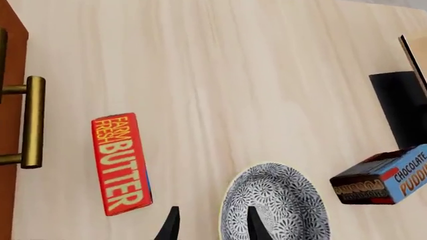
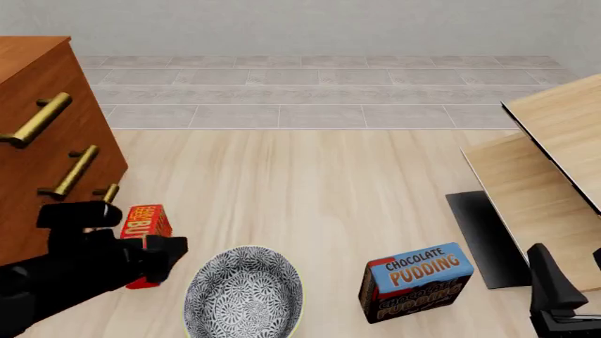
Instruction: Close the top drawer of the cabinet and put the bowl on top of it.
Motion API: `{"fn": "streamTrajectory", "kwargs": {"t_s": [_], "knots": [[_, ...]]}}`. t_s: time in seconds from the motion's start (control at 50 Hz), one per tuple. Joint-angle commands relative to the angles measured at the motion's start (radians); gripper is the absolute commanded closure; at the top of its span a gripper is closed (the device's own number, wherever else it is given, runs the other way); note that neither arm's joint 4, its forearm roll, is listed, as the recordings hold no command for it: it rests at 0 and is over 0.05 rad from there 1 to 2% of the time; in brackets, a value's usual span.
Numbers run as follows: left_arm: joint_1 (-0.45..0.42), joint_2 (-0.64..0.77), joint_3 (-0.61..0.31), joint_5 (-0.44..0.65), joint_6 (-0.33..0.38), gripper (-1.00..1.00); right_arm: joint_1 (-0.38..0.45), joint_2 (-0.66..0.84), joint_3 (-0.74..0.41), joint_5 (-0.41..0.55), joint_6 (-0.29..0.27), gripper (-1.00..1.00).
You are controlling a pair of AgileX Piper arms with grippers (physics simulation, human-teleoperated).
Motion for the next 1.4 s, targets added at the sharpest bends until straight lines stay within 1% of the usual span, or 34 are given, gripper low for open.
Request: {"fn": "streamTrajectory", "kwargs": {"t_s": [0.02, 0.1, 0.26, 0.42, 0.52, 0.82, 1.14, 1.4], "knots": [[0.006, 0.102, 0.062, -0.122, -0.030, -1.00, 0.002, -0.001, -0.001, -0.002, 0.002, -1.00], [0.009, 0.132, 0.079, -0.155, -0.036, -1.00, 0.002, -0.001, -0.001, -0.001, 0.002, -1.00], [-0.013, 0.200, 0.129, -0.237, -0.065, -1.00, 0.004, 0.000, -0.001, 0.000, 0.003, -1.00], [-0.035, 0.225, 0.149, -0.272, -0.090, -1.00, 0.003, 0.000, 0.001, -0.002, 0.004, -1.00], [-0.050, 0.257, 0.168, -0.312, -0.104, -1.00, 0.003, 0.000, -0.001, -0.001, 0.006, -1.00], [-0.070, 0.335, 0.202, -0.399, -0.134, -1.00, 0.007, 0.000, -0.003, 0.000, 0.006, -1.00], [-0.097, 0.395, 0.216, -0.464, -0.161, -1.00, 0.007, 0.000, 0.000, 0.000, 0.004, -1.00], [-0.131, 0.454, 0.244, -0.544, -0.199, -1.00, 0.012, 0.000, 0.000, 0.003, -0.002, -1.00]]}}
